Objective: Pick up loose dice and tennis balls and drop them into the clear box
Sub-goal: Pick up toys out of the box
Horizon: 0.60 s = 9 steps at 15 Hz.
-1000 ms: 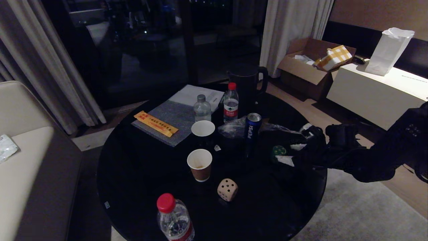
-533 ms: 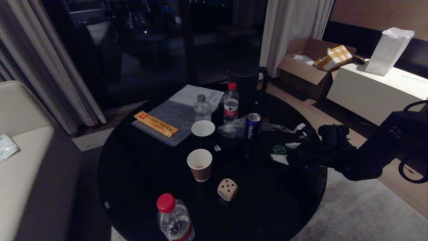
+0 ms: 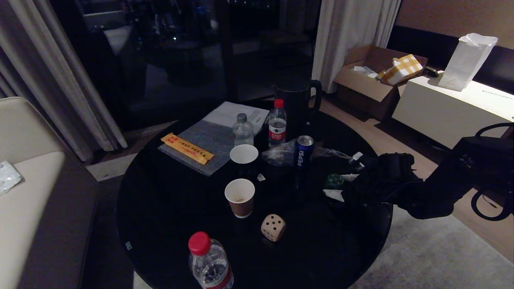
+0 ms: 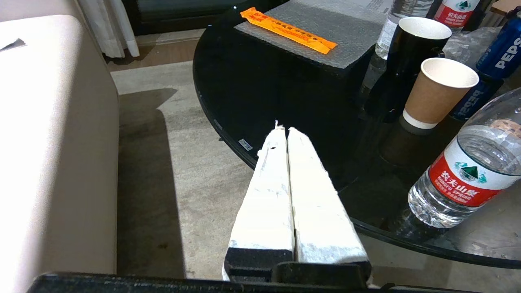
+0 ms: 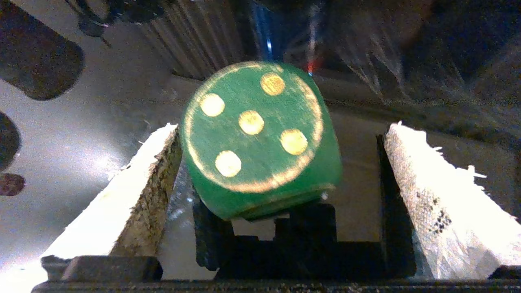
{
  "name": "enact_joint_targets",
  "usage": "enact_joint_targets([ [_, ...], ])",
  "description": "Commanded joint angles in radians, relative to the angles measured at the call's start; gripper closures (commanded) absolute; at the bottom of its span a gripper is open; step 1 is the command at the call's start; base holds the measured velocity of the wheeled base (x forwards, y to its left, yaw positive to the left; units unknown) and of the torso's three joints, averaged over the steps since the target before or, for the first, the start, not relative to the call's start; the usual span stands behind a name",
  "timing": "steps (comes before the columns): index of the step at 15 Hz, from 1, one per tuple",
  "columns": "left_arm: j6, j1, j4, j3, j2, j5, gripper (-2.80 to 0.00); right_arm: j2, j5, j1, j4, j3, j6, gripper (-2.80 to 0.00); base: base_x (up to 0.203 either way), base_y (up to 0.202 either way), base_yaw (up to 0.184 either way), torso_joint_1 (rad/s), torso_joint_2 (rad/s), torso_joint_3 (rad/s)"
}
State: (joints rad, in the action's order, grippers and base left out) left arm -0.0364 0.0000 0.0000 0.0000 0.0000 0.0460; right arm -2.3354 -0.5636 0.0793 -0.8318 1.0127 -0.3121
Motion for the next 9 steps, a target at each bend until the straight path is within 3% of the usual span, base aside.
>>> enact_joint_targets([
  [1,0.0,0.0,0.0,0.002,0.002,0.001,0.0,0.048,0.008,-0.007,-0.002,-0.027,0.002,-2.8,0.0,0.0,0.0,0.0,0.0,0.0],
  [6,0.0,0.0,0.0,0.002,0.002,0.0,0.0,0.158,0.053,-0.028,-0.009,-0.142,0.093,-2.8,0.0,0.0,0.0,0.0,0.0,0.0],
  [7,0.0,0.0,0.0,0.002,0.002,0.001,0.0,0.147,0.053,-0.021,-0.011,-0.132,0.098,0.0,0.0,0.0,0.0,0.0,0.0,0.0],
  [9,0.0,0.001,0.0,0.002,0.002,0.001,0.0,0.104,0.054,0.007,-0.059,-0.098,0.1,0.0,0.0,0.0,0.0,0.0,0.0,0.0],
])
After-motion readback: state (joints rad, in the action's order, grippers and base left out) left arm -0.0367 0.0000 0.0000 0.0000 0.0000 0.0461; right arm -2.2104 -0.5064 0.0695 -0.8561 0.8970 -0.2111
